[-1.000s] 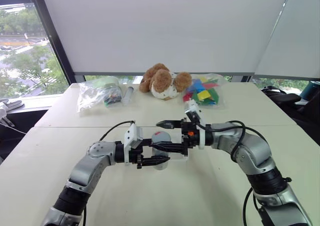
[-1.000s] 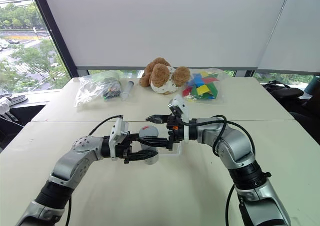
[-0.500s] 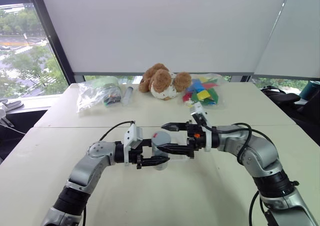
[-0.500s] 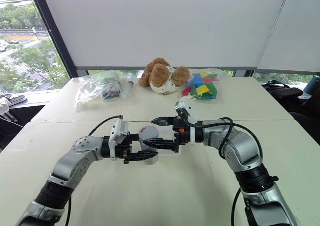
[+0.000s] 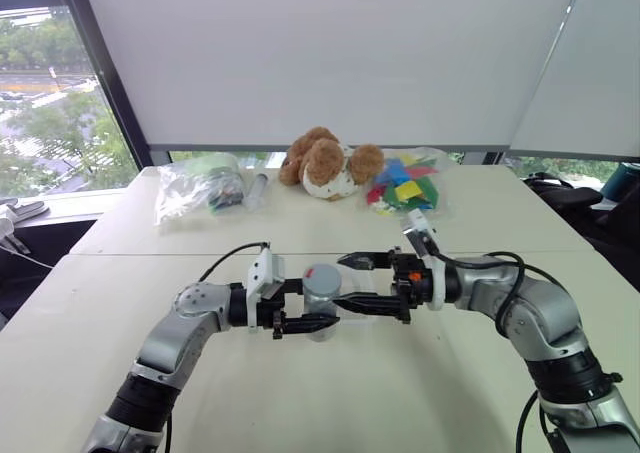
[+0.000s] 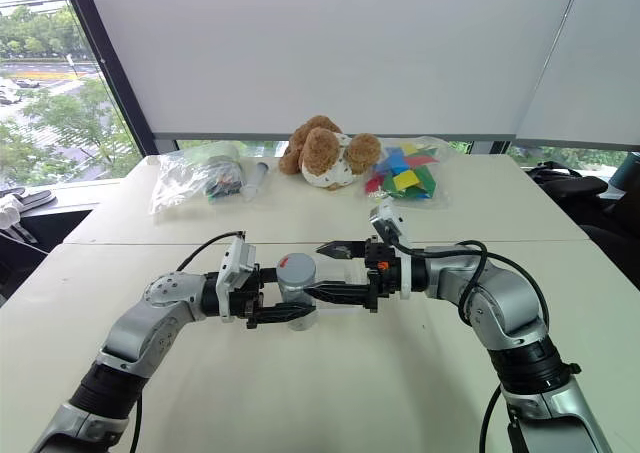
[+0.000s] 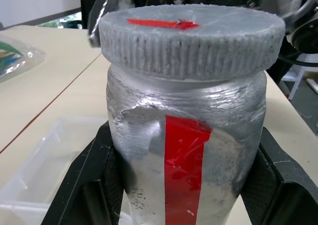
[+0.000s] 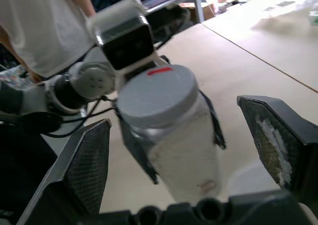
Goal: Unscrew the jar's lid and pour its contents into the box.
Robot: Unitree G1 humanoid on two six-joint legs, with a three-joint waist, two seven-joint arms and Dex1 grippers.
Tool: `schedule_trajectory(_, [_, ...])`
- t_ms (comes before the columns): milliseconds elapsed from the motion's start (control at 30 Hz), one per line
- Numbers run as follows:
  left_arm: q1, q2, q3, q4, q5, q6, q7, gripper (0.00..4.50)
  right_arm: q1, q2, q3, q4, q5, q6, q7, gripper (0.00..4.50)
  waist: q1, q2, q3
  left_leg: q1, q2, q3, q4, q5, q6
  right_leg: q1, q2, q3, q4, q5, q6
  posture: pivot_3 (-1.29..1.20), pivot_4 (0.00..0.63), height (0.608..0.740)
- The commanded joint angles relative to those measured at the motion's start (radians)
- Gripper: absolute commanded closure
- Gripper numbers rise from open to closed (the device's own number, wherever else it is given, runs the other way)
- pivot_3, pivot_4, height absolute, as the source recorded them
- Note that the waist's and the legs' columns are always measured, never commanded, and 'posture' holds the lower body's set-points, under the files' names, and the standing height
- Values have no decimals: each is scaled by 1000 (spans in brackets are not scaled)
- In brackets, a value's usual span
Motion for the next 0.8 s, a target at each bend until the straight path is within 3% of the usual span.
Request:
schedule_trajectory(33, [-9, 4, 16, -24, -12, -16, -4, 2119, -44, 29, -23, -31, 1, -21, -38, 68, -1, 0, 0, 0, 0, 0, 0, 0, 0, 0, 0, 0, 0, 0, 0, 0, 150, 740])
schedule_trajectory(667, [-10, 0, 12, -26, -12, -8, -2, 2119, -107, 105, 97, 3, -126, -66, -63, 68, 1, 0, 0, 0, 0, 0, 0, 0, 0, 0, 0, 0, 0, 0, 0, 0, 150, 740])
schedule_trajectory(733, [-8, 1, 12, -28, -13, -7, -1, 2119, -109, 111, 95, 3, -129, -72, -61, 584, 1, 0, 0, 0, 0, 0, 0, 0, 0, 0, 0, 0, 0, 0, 0, 0, 150, 740])
schedule_trajectory(800, [-7, 3, 12, -29, -13, -6, -1, 2119, -111, 117, 91, 2, -129, -76, -60, 1454, 1, 0, 0, 0, 0, 0, 0, 0, 0, 0, 0, 0, 0, 0, 0, 0, 150, 740])
